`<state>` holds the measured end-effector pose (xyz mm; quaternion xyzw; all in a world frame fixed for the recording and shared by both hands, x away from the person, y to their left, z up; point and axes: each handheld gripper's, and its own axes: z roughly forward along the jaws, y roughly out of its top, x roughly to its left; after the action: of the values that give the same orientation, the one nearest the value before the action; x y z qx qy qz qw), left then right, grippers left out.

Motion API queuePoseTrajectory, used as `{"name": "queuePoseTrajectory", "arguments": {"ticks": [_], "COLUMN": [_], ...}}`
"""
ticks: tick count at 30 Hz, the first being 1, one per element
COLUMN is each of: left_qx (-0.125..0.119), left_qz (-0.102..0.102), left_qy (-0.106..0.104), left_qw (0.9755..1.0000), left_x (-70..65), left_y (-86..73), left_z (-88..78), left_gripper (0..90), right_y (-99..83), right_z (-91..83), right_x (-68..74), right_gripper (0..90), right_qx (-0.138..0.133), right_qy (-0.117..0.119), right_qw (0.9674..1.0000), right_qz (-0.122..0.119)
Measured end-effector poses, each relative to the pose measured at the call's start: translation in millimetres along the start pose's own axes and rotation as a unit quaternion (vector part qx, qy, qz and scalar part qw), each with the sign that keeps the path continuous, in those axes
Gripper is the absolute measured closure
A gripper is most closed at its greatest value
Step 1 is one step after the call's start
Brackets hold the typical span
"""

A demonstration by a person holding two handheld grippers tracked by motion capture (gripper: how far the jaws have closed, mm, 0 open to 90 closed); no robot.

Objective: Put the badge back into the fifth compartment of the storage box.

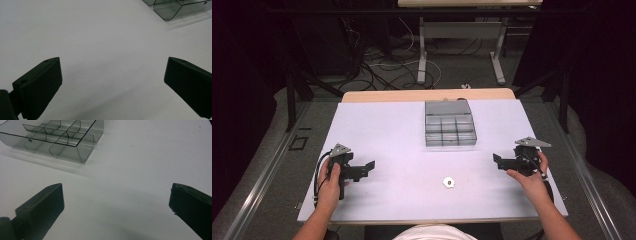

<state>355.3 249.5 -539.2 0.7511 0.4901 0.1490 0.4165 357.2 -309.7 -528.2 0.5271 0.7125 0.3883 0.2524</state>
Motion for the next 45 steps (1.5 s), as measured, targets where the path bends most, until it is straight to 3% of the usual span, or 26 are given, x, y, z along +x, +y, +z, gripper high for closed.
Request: {"name": "queuePoseTrajectory", "arguments": {"ticks": [3, 8, 17, 21, 38, 45], "left_qx": [-0.003, -0.006, -0.007, -0.006, -0.006, -0.008], "left_qz": [-0.001, 0.0, 0.002, 0.005, 0.006, 0.011], "left_qy": [0.001, 0.0, 0.003, 0.003, 0.007, 0.014], "left_qw": [1.0, 1.0, 1.0, 1.0, 0.9999, 0.9998], "left_x": [-0.1, -0.5, -1.8, -2.9, -3.8, -4.5], "left_y": [-0.3, -0.6, -0.7, -0.8, -0.9, -1.2], "left_z": [-0.3, -1.4, -1.7, -1.8, -2.5, -2.6], "left_gripper": [1.8, 1.8, 1.9, 1.8, 1.8, 1.8], "right_y": [-0.2, 1.0, 5.2, 8.8, 27.2, 32.6], "right_z": [0.1, -1.0, -3.4, -5.0, -9.1, -11.2], "right_x": [3.0, 6.7, 13.8, 21.5, 54.8, 67.7], "right_gripper": [0.0, 0.0, 0.0, 0.0, 0.0, 4.7], "right_qx": [0.005, -0.013, -0.017, -0.021, 0.019, 0.033], "right_qy": [0.008, 0.01, 0.024, 0.039, 0.041, 0.048], "right_qw": [1.0, 0.9997, 0.9993, 0.9988, 0.9985, 0.9973], "right_qz": [0.002, -0.016, -0.021, -0.022, -0.03, -0.044]}}
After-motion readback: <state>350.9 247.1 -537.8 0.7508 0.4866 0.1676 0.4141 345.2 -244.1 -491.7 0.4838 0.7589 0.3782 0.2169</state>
